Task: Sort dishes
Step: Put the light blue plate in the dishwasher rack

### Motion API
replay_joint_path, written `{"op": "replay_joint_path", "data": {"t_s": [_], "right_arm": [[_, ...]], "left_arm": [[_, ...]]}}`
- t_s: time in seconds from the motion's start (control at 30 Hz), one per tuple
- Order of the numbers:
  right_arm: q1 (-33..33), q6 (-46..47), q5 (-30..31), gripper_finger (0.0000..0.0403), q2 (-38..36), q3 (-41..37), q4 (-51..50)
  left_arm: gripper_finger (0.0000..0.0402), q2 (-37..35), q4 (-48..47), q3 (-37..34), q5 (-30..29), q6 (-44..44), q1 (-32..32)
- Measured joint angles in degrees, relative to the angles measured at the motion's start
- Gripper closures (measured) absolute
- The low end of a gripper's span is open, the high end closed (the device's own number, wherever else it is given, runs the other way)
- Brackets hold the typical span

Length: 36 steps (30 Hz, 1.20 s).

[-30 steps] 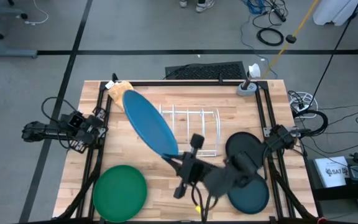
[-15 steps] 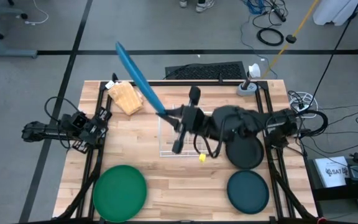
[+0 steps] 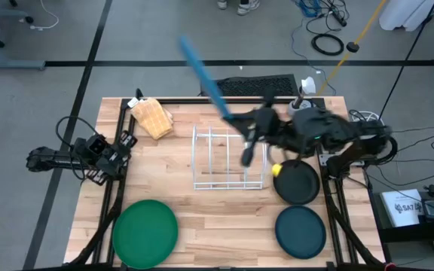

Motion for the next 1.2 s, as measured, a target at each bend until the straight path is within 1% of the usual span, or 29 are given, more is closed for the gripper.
{"op": "replay_joint_path", "data": {"t_s": [0.07,0.13,0.2,0.27,0.3,0.37,0.43,0.5,0.57,0.67,0.73,0.8,0.87,0.97,1.03,1.1,1.2], "right_arm": [[-0.26,1.14,2.81,0.0403,-8.47,-12.70,5.12],[-0.72,2.72,4.34,0.0403,-18.44,-27.68,14.02],[-0.63,3.12,3.85,0.0403,-28.06,-42.47,27.00],[0.95,2.33,3.27,0.0403,-35.33,-54.84,40.57],[2.09,1.78,2.82,0.0403,-37.45,-59.88,46.84],[3.48,0.43,2.26,0.0403,-38.72,-67.62,57.41],[3.84,1.01,1.95,0.0403,-37.27,-73.37,64.22],[3.71,2.21,2.24,0.0403,-34.22,-76.79,68.95],[3.74,3.90,2.61,0.0403,-30.68,-77.02,74.26],[3.78,4.76,1.93,0.0402,-23.76,-75.69,79.20],[3.78,4.97,0.22,0.0402,-19.39,-74.16,80.46],[3.91,6.41,0.53,0.0402,-16.13,-70.76,81.69],[4.17,7.54,0.95,0.0402,-13.29,-67.48,81.50],[4.51,5.41,1.14,0.0402,-8.60,-62.65,79.58],[4.61,4.06,2.65,0.0402,-7.18,-58.80,78.56],[4.93,4.85,4.26,0.0402,-6.46,-54.80,76.15],[5.87,5.70,8.56,0.0402,-2.77,-50.00,72.32]], "left_arm": [[0.0269,0.00,-1.81,-0.01,0.04,-0.38,0.00],[0.0269,0.00,-3.67,-0.01,0.05,-2.07,0.00],[0.0269,0.00,-4.98,-0.01,0.08,-2.99,0.00],[0.0269,0.00,-5.77,-0.01,0.06,-2.97,0.00],[0.0269,0.00,-6.22,0.00,0.05,-2.79,0.00],[0.0269,0.00,-6.77,0.00,-0.09,-1.06,0.00],[0.0269,-0.01,-6.90,-0.01,-1.34,0.98,0.00],[0.0269,0.00,-7.47,-0.01,-3.30,1.89,0.00],[0.0269,0.00,-7.97,-0.01,-5.43,2.25,0.01],[0.0269,0.00,-8.63,-0.01,-7.44,5.63,0.00],[0.0269,0.00,-9.31,-0.01,-8.71,7.70,0.00],[0.0269,0.00,-9.88,-0.01,-10.21,9.30,0.01],[0.0269,0.00,-9.85,-0.01,-11.68,9.65,0.00],[0.0269,0.00,-9.89,-0.01,-13.36,11.70,0.00],[0.0269,0.00,-10.12,-0.01,-13.59,12.98,0.00],[0.0269,0.00,-10.71,-0.01,-14.03,13.63,0.00],[0.0269,0.00,-10.68,-0.01,-14.36,13.62,0.00]]}}
